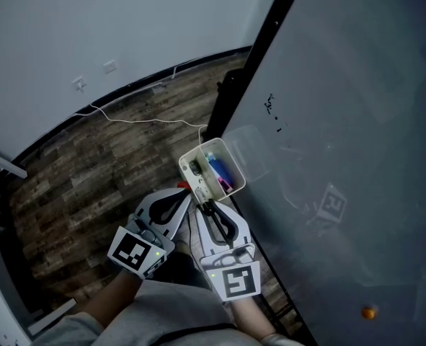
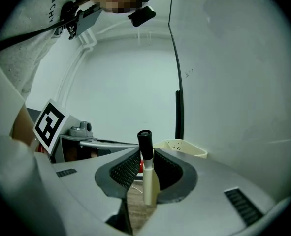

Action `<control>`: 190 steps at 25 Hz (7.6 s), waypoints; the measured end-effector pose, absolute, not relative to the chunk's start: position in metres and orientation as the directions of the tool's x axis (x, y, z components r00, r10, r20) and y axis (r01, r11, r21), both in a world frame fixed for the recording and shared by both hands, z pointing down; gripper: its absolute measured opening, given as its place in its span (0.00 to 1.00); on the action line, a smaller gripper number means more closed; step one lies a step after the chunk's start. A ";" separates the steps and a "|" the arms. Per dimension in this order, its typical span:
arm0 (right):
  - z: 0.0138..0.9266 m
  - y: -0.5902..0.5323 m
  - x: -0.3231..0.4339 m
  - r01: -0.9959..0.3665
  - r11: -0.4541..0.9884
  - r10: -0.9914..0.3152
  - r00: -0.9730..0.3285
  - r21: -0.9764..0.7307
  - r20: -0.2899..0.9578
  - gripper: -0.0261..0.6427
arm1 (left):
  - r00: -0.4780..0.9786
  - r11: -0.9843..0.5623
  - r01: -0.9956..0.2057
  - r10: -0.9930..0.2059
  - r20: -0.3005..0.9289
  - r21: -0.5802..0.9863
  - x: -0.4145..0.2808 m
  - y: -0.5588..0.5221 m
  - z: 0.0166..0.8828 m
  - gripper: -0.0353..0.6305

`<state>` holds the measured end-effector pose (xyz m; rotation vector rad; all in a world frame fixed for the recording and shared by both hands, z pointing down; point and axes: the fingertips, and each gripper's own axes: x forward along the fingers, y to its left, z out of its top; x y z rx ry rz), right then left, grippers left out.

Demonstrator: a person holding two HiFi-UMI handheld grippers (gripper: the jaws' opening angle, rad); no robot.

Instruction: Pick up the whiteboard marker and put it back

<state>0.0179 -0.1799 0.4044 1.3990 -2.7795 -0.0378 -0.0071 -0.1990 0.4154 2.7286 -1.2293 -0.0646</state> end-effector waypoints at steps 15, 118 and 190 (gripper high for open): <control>0.390 -0.199 0.027 -0.841 0.542 -0.840 -0.541 -0.003 0.037 0.15 | 0.694 -0.687 -0.714 -0.720 0.005 0.136 -0.018 -0.212 0.408 0.08; 0.258 -0.217 0.031 -0.805 0.593 -0.801 -0.590 0.002 -0.098 0.15 | 0.701 -0.706 -0.701 -0.708 -0.085 0.101 -0.035 -0.253 0.368 0.07; 0.401 -0.194 0.015 -0.808 0.588 -0.807 -0.583 0.034 0.096 0.15 | 0.631 -0.605 -0.769 -0.770 0.094 0.207 -0.073 -0.230 0.459 0.08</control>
